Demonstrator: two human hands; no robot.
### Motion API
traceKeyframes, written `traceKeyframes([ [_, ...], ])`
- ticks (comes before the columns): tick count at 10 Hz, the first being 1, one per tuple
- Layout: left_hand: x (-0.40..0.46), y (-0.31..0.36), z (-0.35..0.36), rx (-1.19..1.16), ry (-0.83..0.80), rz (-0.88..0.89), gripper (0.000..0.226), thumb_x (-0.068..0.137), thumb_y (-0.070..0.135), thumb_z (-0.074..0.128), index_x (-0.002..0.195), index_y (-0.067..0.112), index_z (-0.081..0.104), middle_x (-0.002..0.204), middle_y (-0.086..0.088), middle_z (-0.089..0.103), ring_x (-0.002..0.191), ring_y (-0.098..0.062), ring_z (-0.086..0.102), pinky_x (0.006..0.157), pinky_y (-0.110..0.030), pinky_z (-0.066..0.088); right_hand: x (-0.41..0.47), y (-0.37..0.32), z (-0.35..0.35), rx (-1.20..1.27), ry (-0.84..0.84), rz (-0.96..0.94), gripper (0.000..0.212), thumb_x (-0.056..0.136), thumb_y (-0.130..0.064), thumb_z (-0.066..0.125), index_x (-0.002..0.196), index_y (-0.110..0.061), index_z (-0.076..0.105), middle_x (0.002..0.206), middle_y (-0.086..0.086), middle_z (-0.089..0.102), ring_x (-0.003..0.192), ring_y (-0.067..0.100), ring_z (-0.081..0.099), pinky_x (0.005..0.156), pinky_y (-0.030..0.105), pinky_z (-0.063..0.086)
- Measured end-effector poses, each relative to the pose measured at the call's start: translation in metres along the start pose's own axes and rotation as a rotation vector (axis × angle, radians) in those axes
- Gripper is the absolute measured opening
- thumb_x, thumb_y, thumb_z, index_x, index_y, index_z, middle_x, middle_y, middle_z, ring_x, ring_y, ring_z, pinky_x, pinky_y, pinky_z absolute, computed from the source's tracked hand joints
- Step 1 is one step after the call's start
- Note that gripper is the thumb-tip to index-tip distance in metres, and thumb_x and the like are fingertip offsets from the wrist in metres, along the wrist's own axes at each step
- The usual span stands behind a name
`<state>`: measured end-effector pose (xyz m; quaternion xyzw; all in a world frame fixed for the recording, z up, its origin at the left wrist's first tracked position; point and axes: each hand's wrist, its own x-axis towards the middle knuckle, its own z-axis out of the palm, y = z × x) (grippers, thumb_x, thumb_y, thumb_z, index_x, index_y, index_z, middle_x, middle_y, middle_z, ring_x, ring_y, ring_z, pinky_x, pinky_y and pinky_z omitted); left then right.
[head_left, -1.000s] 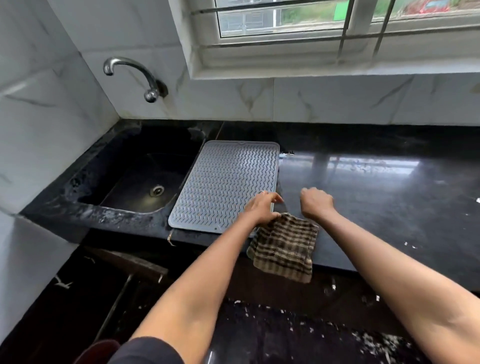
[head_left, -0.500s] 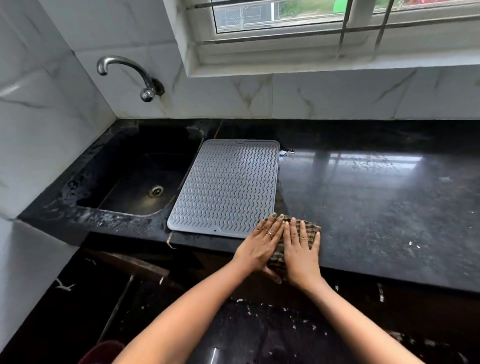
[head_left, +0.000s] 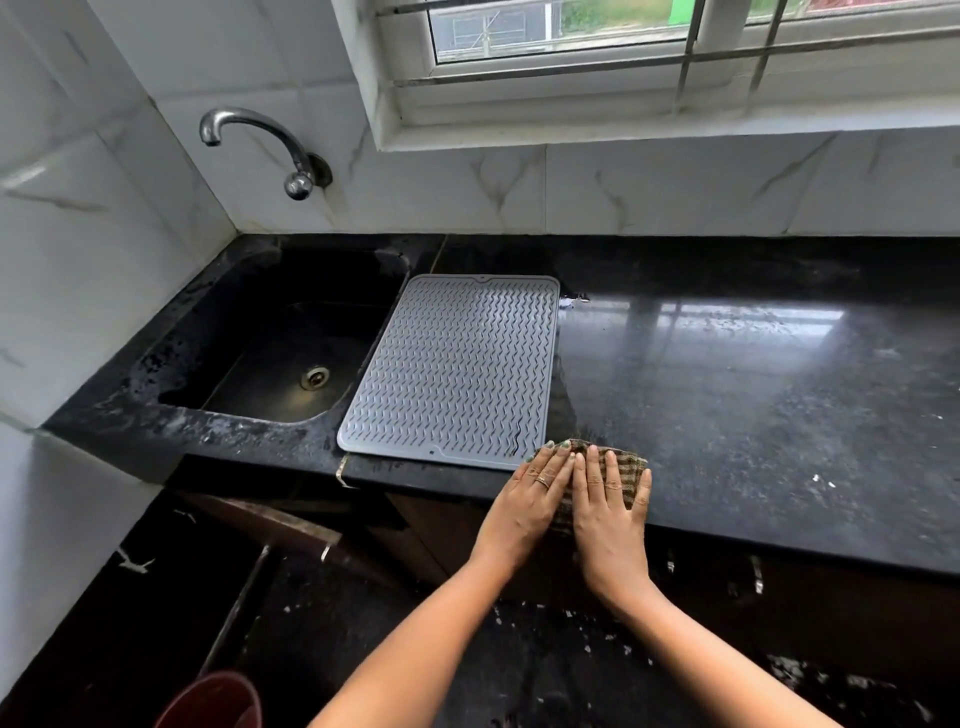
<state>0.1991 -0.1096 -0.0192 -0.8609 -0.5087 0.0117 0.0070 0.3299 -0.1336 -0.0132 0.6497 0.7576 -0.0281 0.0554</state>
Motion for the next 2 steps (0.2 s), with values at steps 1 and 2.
traceKeyframes([
  [1,0.001,-0.009,-0.013,-0.059,-0.235,0.097,0.103,0.079,0.026,0.07,0.152,0.01,-0.001,0.16,-0.007,-0.012,0.148,-0.023,-0.008,0.121,-0.036,0.0,0.011,0.006,-0.024,0.062,-0.338,-0.031,0.132,0.062,-0.057,0.075,0.147,-0.008,-0.014,0.154,0.008,-0.023,0.143,0.035,-0.018,0.102,0.07,-0.013],
  [2,0.006,-0.03,-0.065,-0.22,-0.257,0.091,0.069,0.083,0.033,0.068,0.144,0.02,0.04,0.156,-0.007,0.028,0.142,-0.019,0.031,0.113,-0.033,0.023,0.046,0.031,-0.094,0.246,-0.404,-0.035,0.098,0.078,-0.055,0.065,0.149,-0.01,0.014,0.158,0.015,0.007,0.144,0.034,0.011,0.112,0.057,0.016],
])
